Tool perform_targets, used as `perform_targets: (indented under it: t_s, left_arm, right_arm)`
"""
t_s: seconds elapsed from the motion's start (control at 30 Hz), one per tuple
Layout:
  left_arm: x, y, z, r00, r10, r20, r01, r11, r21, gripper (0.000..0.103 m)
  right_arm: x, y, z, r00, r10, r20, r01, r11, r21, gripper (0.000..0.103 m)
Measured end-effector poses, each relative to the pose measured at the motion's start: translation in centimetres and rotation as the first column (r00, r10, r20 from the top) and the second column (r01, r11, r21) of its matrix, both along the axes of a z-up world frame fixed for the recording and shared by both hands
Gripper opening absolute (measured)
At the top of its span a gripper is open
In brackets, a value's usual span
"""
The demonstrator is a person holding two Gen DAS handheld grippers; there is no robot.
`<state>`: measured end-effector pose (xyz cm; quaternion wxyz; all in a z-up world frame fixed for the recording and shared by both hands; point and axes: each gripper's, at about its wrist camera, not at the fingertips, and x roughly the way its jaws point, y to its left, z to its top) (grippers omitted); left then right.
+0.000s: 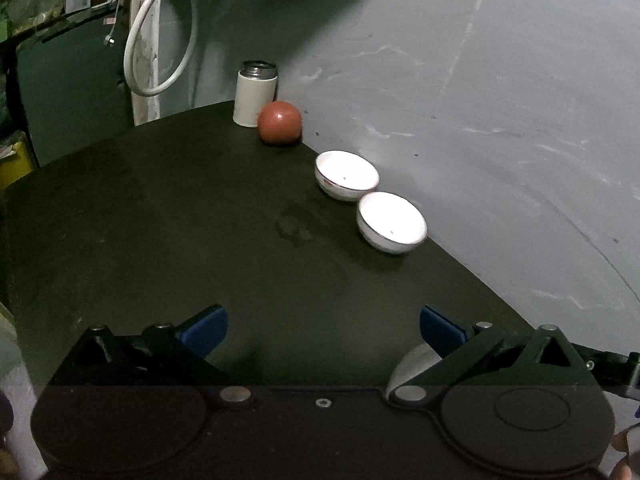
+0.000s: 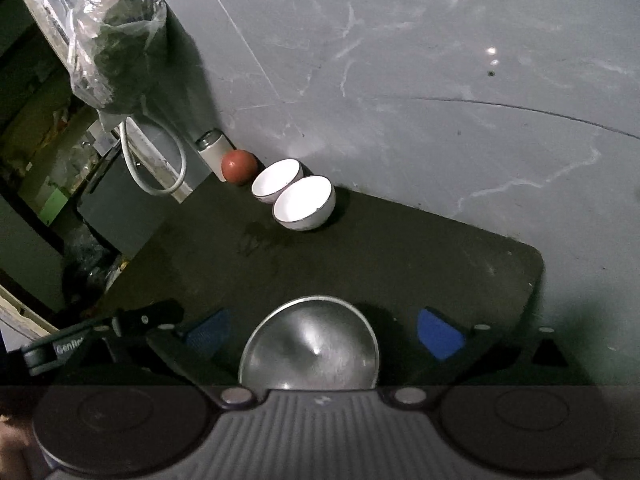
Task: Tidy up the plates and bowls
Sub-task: 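Grasp the rim of the larger red-rimmed white bowl with the left gripper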
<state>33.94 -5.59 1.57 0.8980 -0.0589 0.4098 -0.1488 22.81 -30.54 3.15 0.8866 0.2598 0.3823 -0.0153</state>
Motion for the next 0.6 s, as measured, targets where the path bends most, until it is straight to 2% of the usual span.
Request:
perform_targets:
  t_s: [0.37, 0.53, 0.6]
  left_arm:
    - [11.1, -3.3, -2.9, 0.998, 0.050, -0.048, -0.051, 0.999, -0.012, 0.102]
    - [14.5, -5.0, -4.3, 0.997, 0.032, -0.067, -0.033, 0.999, -0.011, 0.102]
    - [15.3, -5.5, -4.9, 0.997, 0.019, -0.073, -0.020, 1.000, -0.008, 0.102]
  right_arm:
    - [9.9, -2.3, -3.6, 1.000, -0.020, -0.020, 0.021, 0.999, 0.049, 0.099]
    - [13.7, -2.4, -5.4, 0.999, -0.034, -0.011, 0.034, 0.999, 0.034, 0.095]
    - [15.0, -2.2, -6.1, 0.999, -0.036, -0.017, 0.036, 0.999, 0.022, 0.090]
